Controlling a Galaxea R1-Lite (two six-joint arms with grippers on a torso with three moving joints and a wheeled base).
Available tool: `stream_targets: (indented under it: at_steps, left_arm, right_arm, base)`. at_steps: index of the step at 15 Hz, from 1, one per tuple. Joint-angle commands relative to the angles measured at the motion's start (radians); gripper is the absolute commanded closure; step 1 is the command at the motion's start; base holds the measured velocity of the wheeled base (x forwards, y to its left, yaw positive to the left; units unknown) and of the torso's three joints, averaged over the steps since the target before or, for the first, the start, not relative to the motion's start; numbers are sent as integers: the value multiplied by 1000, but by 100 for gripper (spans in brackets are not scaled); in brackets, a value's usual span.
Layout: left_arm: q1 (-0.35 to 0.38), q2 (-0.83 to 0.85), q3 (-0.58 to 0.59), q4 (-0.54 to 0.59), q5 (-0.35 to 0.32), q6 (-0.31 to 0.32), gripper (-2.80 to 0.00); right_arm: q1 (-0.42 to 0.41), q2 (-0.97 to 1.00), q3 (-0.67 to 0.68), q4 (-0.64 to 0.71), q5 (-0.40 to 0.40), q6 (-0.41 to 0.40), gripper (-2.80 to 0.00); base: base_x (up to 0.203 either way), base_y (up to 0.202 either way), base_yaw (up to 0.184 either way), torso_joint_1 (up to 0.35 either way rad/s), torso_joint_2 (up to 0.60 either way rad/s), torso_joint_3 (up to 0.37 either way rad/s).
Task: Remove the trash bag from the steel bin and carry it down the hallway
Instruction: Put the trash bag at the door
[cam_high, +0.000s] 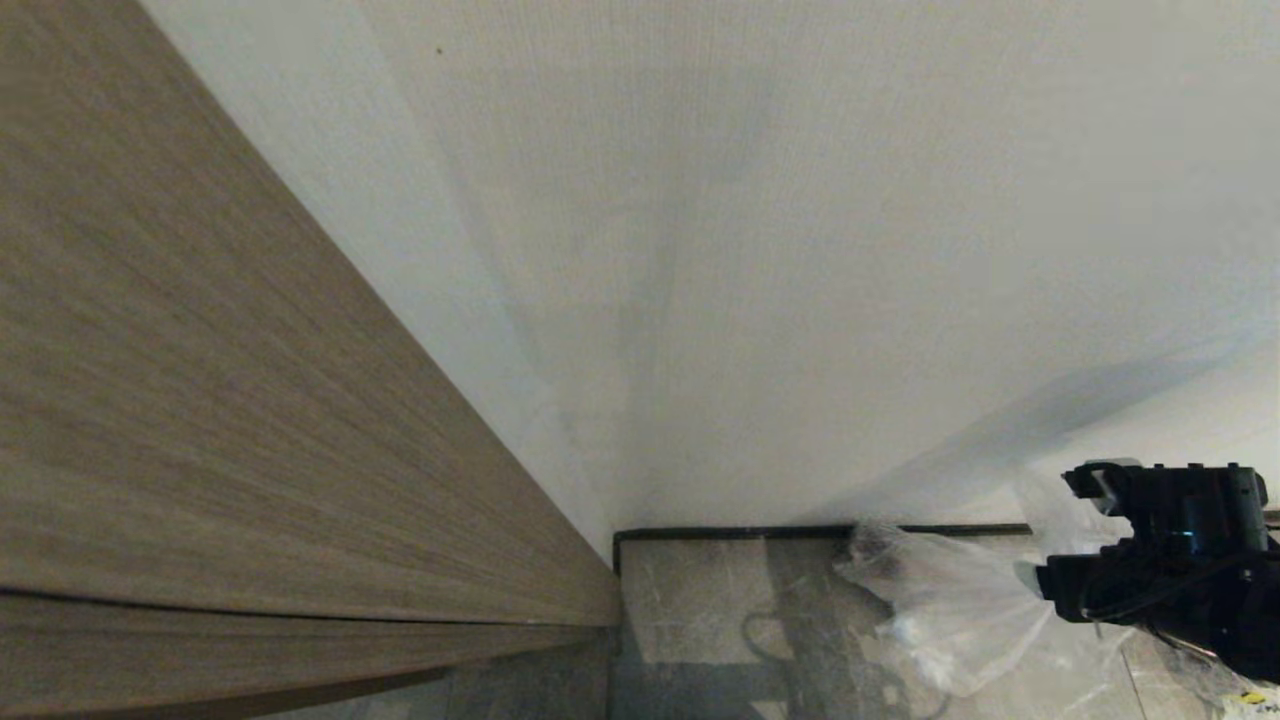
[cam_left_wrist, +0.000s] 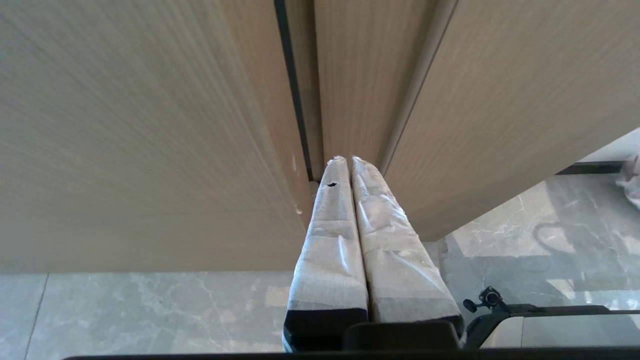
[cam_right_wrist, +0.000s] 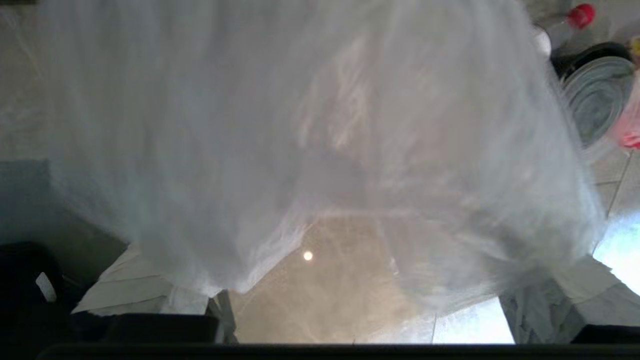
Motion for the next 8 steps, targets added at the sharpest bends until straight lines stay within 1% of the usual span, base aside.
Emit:
stream_targets:
  at_steps: [1,5,8]
  left_arm:
    - [0,0,0,0,1,0,0]
    - [0,0,0,0,1,0,0]
    - [0,0,0,0,0,0,0]
  right_arm:
    - [3,-27,-7,-18,0,-3,-280]
    - [5,23,1,-9,8,2,-280]
    - [31,62,-1,-17,8,3,-280]
  base:
    - [0,0,0,0,0,0]
    - [0,0,0,0,0,0]
    - [0,0,0,0,0,0]
